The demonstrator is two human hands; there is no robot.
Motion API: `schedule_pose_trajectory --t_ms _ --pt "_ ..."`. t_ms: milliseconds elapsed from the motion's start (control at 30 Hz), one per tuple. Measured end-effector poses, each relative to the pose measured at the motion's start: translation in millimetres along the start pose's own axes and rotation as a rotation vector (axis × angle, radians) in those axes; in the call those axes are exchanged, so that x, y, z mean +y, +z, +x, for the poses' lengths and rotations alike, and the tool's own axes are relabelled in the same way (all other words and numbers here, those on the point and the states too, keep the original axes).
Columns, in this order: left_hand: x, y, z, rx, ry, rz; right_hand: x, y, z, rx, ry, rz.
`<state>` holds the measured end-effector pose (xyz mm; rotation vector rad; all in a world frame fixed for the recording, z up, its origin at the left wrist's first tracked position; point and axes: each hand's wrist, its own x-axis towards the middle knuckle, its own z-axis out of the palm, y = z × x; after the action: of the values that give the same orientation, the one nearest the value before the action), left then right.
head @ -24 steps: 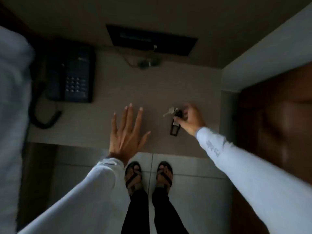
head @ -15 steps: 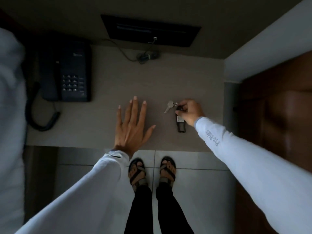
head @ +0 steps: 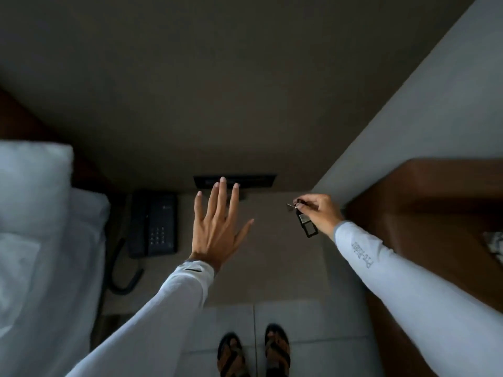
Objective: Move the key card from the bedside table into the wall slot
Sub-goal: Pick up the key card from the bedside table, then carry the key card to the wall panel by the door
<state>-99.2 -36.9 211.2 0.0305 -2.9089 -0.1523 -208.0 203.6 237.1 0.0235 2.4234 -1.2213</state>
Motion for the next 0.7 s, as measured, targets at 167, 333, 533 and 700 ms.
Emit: schedule_pose_trajectory --t_ms 167,333,533,700 --pt "32.3 -130.3 94.3 0.220 0.110 -0.001 -124.1 -112.9 -35.8 0.221 -0.164 0.158" --pt "92.1 -276.3 183.7 0.482 0.268 -0.019 -233.5 -243.8 -101.0 0.408 -0.348 0.239" --pt "183.4 -409.4 240.2 0.751 0.414 -0.063 -301.8 -371.5 -195.0 0.560 -0.514 0.288" --pt "279.2 -491.4 245.6 0.860 0.523 -0.104 -309.0 -457.1 -290.2 0.706 -0.611 0.323"
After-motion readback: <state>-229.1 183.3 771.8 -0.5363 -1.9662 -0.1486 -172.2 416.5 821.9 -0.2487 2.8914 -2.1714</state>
